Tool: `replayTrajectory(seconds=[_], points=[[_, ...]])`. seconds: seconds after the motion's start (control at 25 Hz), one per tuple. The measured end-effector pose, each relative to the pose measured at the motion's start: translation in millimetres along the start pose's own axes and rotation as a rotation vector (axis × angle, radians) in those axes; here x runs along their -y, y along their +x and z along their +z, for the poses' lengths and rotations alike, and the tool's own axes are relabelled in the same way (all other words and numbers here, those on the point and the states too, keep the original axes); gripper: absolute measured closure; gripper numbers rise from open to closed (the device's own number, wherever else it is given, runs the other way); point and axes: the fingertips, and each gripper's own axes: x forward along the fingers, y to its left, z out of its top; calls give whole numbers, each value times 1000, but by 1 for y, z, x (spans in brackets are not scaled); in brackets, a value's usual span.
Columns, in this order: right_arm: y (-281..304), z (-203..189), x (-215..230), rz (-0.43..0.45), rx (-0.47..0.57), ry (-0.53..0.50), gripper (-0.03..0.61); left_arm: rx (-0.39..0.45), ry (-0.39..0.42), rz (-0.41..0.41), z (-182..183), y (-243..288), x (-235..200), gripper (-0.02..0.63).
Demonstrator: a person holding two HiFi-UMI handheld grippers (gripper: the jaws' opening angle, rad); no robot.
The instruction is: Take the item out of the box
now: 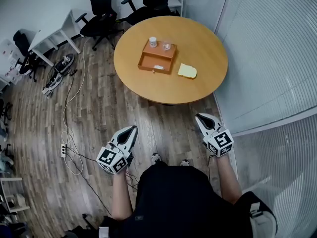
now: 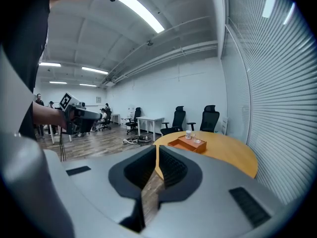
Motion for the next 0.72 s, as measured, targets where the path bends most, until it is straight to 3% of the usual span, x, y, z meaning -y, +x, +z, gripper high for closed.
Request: replayTrajectory(seconds=[0.44, 0.72], points=[[53, 17, -45, -57, 18, -12, 566, -5, -22, -62, 1, -27, -66, 607], [62, 13, -66, -62, -6, 4, 566, -13, -21, -81, 4, -46, -79, 607]])
